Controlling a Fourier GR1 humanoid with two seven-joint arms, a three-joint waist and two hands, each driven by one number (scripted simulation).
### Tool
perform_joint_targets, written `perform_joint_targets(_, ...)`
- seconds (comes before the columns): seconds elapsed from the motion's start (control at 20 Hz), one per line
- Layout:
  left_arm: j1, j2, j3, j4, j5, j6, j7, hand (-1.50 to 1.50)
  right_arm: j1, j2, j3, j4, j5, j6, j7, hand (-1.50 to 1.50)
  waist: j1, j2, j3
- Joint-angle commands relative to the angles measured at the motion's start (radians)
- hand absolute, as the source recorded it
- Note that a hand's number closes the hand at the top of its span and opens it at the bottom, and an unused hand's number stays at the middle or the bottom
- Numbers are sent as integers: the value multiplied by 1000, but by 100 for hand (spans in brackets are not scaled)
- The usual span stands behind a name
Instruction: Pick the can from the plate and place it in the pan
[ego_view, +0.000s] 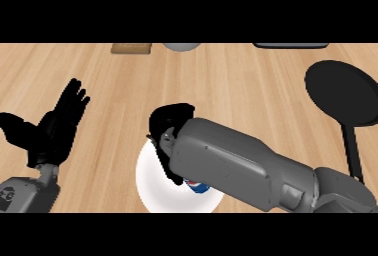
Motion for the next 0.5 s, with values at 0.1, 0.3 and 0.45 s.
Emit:
perform_joint_targets(0.1, 10, 14, 22, -26, 8, -14, 7, 0, -17, 64, 56, 93, -27, 34, 260, -150, -2, -4, 1)
perform_joint_targets(0.3, 17, -13, 7, 0, -15, -5, -9, 0, -16, 64, 65, 137, -17, 24, 244, -150, -3, 3, 2)
perform_joint_targets(0.45, 51, -31, -4, -14, -12, -24, -30, 0, 1, 64, 77, 139, -26, 15, 237, -150, 3, 3, 2)
